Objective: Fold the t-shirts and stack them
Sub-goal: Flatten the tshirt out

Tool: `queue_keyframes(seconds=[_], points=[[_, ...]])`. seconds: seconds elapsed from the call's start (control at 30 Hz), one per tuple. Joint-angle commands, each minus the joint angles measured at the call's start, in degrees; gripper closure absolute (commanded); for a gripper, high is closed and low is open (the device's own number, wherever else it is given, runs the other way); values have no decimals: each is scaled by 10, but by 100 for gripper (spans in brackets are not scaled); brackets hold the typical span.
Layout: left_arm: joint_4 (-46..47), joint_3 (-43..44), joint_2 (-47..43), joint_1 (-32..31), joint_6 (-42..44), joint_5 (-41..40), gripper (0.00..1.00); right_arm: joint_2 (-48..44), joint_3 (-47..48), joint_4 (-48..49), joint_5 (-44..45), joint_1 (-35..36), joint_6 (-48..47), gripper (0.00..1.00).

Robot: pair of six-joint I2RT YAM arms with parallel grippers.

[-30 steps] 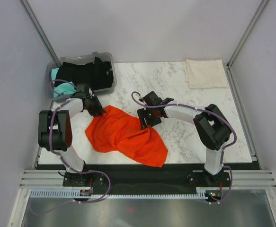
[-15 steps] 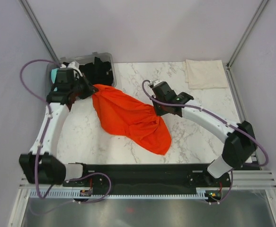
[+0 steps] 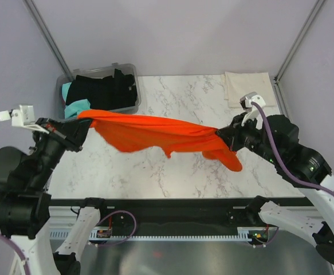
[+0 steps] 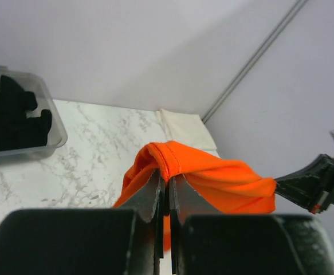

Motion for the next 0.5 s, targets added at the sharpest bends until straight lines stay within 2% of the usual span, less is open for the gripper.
queue_keyframes(seconds=[0.0, 0.1, 0.2, 0.33, 0.37, 0.4, 0.43, 0.47], points=[[24, 34, 9, 8, -29, -10, 98, 10, -8, -91, 6, -8, 4, 100], [22, 9, 50, 8, -49, 13, 98, 45, -19, -91, 29, -8, 22, 100], [22, -45, 118, 8, -31, 28, 98, 96, -45, -70, 76, -9, 23, 100], [33, -107, 226, 8, 1, -7, 98, 183, -73, -1, 96, -32, -10, 100], [31, -102, 256, 8, 8, -34, 96, 231, -68, 26, 77, -66, -12, 98], [37, -99, 299, 5, 22, -46, 89, 258, -59, 34, 59, -85, -13, 94], [34, -92, 328, 4, 33, -55, 71, 285, -48, 47, 44, -103, -16, 88], [24, -63, 350, 4, 42, -84, 61, 311, -23, 46, 31, -125, -19, 79]])
